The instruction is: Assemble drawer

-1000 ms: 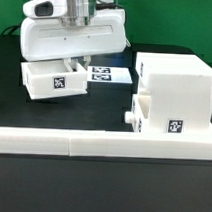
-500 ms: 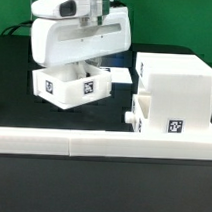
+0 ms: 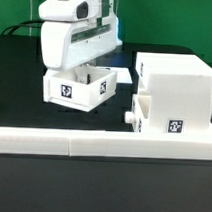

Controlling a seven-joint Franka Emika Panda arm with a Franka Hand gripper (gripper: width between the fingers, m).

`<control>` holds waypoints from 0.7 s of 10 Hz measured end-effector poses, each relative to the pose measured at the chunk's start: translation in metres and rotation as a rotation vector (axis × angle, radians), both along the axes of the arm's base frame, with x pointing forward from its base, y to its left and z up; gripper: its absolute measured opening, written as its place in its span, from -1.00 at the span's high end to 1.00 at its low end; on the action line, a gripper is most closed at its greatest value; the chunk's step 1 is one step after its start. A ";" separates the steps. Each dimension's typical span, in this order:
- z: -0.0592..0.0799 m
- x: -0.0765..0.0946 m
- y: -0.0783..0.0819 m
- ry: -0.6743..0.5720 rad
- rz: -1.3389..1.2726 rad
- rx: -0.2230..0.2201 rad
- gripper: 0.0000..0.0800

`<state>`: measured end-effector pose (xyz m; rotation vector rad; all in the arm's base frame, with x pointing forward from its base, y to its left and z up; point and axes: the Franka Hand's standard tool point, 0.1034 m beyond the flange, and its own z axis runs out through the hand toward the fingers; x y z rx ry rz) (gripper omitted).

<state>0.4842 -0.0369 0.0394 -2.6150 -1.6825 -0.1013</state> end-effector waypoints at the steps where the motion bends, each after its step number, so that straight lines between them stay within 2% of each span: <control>1: 0.004 0.005 0.000 0.013 0.053 -0.006 0.89; 5: 0.018 0.031 -0.003 0.096 0.088 -0.004 0.89; 7: 0.016 0.030 -0.002 0.096 0.088 -0.004 0.89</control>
Offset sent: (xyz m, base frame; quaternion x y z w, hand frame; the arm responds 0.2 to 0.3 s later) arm 0.0327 0.0026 0.0160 0.0747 -0.0129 0.0462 0.9961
